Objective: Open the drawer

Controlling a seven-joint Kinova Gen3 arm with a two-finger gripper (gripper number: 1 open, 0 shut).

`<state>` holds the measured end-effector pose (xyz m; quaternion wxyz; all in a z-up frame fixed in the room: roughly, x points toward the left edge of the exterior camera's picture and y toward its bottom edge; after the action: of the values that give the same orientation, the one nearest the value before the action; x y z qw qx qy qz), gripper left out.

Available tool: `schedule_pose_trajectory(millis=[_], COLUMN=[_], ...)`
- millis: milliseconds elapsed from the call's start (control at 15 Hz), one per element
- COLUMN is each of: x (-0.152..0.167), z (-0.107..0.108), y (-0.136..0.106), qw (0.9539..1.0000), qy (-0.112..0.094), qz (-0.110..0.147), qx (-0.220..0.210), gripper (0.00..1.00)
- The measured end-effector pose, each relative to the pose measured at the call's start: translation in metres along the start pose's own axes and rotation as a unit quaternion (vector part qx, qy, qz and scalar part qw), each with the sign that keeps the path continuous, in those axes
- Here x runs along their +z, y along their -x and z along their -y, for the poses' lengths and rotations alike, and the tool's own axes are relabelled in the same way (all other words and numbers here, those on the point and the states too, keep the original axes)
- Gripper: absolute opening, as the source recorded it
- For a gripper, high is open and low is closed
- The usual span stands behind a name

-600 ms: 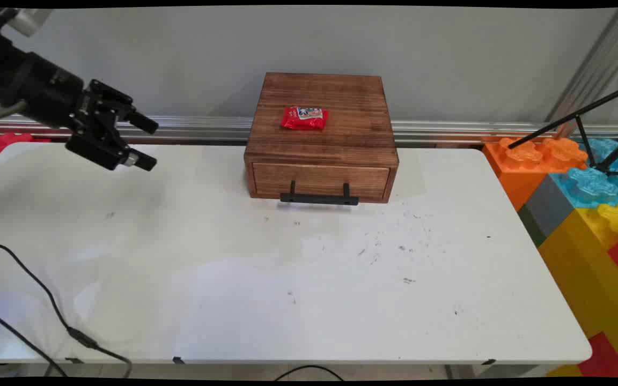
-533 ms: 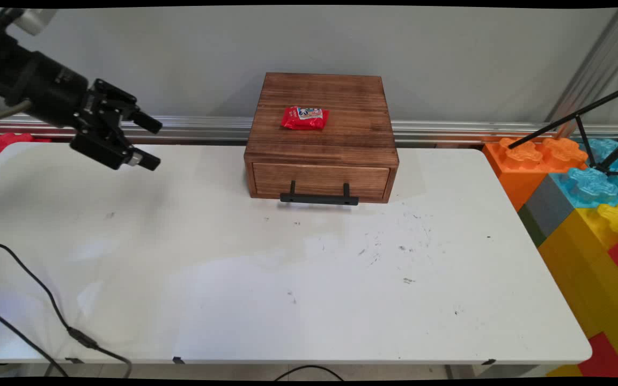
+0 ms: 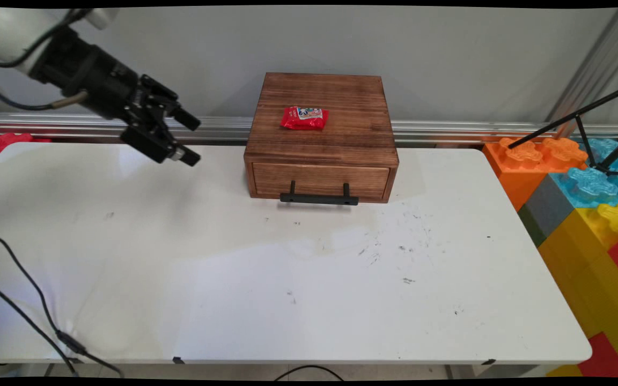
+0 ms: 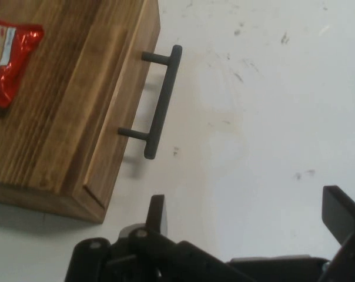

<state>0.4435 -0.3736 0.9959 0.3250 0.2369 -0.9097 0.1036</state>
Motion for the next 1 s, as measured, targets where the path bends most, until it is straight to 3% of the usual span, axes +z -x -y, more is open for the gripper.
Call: schedule_pose_trajectory(millis=[533, 1000], x=[0.092, 0.188], z=[0.003, 0.007], y=[-0.04, -0.06], qw=[0.9972, 0.9885], qy=[0.012, 0.019], qz=[0.047, 0.095], qx=[0.057, 0.116], gripper=[1.0, 1.0])
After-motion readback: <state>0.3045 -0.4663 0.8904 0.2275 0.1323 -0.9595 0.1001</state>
